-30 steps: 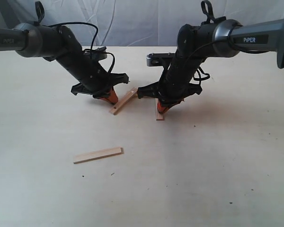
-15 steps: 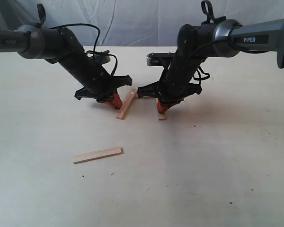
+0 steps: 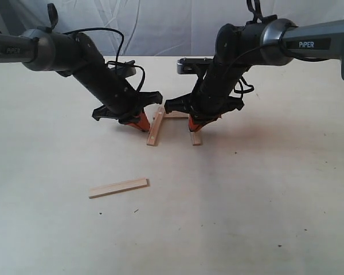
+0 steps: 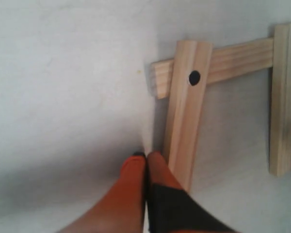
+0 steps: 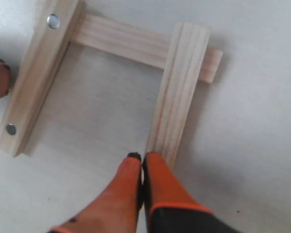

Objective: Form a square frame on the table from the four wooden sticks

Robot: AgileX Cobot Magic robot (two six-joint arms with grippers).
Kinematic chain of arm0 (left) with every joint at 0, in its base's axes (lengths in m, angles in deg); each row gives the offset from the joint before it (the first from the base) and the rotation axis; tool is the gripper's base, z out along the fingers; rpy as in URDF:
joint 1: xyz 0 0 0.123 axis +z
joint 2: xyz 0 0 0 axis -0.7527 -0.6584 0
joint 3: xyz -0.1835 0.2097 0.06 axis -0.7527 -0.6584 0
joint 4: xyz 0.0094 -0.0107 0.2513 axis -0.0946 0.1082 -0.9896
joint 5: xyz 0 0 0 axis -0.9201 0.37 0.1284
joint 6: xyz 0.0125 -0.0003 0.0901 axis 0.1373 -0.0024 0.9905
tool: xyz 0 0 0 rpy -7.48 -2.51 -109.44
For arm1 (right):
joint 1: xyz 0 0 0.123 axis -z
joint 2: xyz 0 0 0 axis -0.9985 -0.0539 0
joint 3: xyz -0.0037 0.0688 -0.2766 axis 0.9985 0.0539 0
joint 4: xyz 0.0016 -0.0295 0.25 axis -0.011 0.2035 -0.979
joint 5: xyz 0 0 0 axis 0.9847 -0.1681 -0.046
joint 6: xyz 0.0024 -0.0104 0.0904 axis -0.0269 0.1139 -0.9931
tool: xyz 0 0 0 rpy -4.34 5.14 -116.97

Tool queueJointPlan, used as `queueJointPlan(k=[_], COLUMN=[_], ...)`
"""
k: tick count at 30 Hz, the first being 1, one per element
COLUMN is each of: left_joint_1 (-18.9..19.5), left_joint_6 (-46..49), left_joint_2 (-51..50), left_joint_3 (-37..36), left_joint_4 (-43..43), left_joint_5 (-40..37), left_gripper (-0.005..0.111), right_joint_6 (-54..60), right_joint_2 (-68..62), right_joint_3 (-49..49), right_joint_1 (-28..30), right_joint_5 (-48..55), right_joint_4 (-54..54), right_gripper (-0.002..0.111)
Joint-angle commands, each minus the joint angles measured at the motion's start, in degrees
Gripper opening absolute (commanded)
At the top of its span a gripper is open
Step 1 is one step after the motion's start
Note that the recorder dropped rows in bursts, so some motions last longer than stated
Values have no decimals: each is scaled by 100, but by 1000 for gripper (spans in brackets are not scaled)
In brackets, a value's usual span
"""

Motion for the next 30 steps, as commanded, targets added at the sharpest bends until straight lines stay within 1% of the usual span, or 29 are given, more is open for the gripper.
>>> queueJointPlan(k=[1, 5, 8, 16, 30], left_joint_1=[-16, -16, -114, -209, -209], left_joint_6=[6, 5, 5, -4, -38], left_joint_2=[72, 72, 72, 72, 72], left_joint_3=[-23, -23, -23, -23, -23], left_joint_4=[-356, -474, -488, -493, -233], left_joint_5=[-204, -425, -462, -294, -165], left_gripper=[0, 0, 0, 0, 0], right_joint_6=[0, 0, 0, 0, 0], right_joint_2=[66, -9, -128, -135, -135], right_joint_3=[10, 10, 10, 10, 10], right_joint_1=[8, 8, 8, 8, 8], right_joint_5=[-33, -82, -82, -82, -82], right_joint_4=[49, 122, 111, 86, 70], right_gripper=[4, 4, 4, 4, 4])
